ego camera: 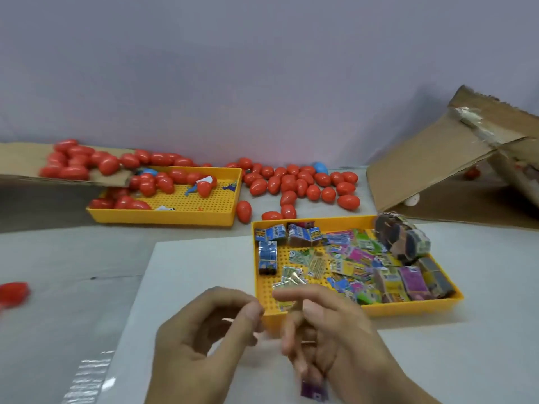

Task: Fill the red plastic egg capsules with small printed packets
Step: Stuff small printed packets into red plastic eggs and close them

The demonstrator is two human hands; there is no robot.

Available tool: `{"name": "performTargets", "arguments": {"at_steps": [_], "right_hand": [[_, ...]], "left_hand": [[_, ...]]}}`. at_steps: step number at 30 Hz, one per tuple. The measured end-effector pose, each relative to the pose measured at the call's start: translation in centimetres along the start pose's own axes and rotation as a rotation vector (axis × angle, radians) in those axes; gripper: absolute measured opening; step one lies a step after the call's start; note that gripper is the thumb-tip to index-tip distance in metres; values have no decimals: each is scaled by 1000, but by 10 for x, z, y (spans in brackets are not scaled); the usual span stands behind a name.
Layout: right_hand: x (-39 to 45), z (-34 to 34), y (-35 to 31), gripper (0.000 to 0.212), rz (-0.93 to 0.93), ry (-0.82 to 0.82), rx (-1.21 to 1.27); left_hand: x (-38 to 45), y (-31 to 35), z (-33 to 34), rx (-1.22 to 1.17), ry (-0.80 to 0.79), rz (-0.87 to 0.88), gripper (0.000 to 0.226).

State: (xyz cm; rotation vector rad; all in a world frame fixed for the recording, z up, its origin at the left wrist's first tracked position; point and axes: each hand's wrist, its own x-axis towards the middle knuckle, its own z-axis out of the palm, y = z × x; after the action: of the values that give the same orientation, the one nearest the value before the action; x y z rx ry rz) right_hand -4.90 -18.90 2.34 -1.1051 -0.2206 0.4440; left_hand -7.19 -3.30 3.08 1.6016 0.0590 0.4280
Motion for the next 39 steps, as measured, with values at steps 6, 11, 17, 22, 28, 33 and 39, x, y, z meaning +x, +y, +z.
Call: {"name": "performTargets", "arguments": {"at_steps": [6, 11, 17, 22, 28, 33, 39], "right_hand": [[1, -13, 10, 66, -35, 40, -171], [4, -10, 10, 73, -7, 36, -168], [8, -7, 4, 75, 49, -18, -203], [9, -8, 5, 54, 70, -51, -178], [10, -7, 3, 40, 86, -45, -160], [10, -5, 3, 41, 86, -37, -179], [12, -8, 6, 47, 98, -45, -169]], "left_hand": [[55, -15, -43, 41, 200, 16, 18], [152, -13, -70, 294, 227, 73, 23], [253, -35, -71, 1099, 50, 86, 31], [265, -49, -60, 1540, -115, 151, 24], [266, -57, -63, 1440, -35, 185, 23], [272, -65, -66, 1363, -70, 208, 48], [285, -73, -56, 1578, -119, 233, 42]]}}
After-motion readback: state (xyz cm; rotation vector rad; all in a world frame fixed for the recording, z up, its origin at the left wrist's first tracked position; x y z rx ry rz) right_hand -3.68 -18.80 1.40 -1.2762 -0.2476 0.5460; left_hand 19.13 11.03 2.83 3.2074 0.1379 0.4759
